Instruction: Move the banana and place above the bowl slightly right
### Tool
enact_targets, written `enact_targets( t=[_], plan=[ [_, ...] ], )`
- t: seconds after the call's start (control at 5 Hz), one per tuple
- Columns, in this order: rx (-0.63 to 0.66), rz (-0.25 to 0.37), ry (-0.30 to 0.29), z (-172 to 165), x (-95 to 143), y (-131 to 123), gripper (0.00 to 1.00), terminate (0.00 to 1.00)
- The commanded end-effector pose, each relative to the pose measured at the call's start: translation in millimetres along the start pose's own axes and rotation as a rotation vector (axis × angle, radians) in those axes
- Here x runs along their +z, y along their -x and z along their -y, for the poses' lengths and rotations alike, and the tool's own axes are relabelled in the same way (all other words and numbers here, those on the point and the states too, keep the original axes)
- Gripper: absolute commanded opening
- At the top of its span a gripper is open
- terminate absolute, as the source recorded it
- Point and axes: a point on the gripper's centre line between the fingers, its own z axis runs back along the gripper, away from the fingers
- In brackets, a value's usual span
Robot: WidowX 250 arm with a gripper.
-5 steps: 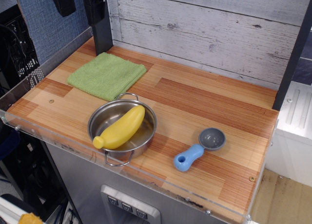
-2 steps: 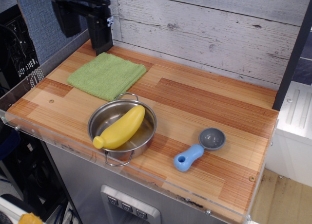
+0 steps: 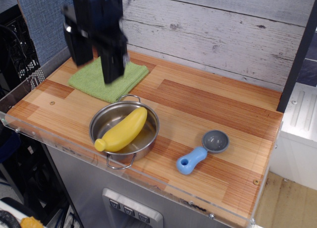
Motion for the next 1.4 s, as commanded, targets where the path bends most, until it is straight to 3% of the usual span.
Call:
enact_targets(
  t=[0.0,0.4,0.6,0.8,1.0,1.2],
  plan=[
    [0.0,-0.01,-0.042,24,-44,-12,1.0,0.0],
    [-0.036,-0.046,-0.013,42,-81,-27,1.0,0.0],
    [-0.047,-0.069,-0.011,43,-92,-23,1.0,0.0],
    [-0.056,-0.07,-0.015,40,-92,-18,0.0,0.0],
    [-0.056,-0.049,-0.022,34,-81,-18,0.0,0.0],
    [-0.036,-0.003,-0.077,25,-51,-15,0.0,0.0]
  ],
)
